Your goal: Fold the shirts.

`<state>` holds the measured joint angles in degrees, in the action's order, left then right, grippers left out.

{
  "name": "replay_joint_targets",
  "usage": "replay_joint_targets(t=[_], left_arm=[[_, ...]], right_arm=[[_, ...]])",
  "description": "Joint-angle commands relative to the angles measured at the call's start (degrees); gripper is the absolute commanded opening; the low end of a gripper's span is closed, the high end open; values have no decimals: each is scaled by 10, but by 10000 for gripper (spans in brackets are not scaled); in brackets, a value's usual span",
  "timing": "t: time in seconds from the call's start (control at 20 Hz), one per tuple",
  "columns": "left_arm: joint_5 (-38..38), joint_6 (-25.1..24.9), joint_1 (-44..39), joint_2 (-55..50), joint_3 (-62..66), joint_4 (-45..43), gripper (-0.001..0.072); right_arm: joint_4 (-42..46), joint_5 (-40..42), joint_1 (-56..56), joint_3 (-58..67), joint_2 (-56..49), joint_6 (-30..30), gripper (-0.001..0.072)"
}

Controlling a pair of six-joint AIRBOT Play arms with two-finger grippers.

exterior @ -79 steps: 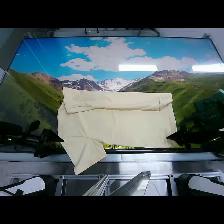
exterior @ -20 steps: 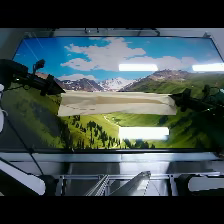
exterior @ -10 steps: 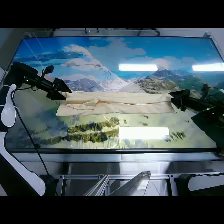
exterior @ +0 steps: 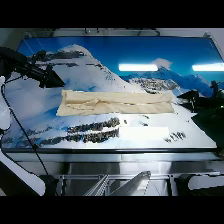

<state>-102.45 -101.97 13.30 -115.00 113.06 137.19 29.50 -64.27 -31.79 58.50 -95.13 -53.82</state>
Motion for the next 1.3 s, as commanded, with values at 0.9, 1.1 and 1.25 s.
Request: replay_joint_targets(t=[0.9,1.1,1.25], left_arm=[[283,31,-357,-77,-33,-90,7],[287,75,-430,-116,-32,-160,9],[265,83,-454,-120,12,-158,12]], right_arm=[[-7,-142,89,75,7,-24,19],[-9,-198,38,83,45,-24,19],[-22,-226,6,96,63,-24,19]])
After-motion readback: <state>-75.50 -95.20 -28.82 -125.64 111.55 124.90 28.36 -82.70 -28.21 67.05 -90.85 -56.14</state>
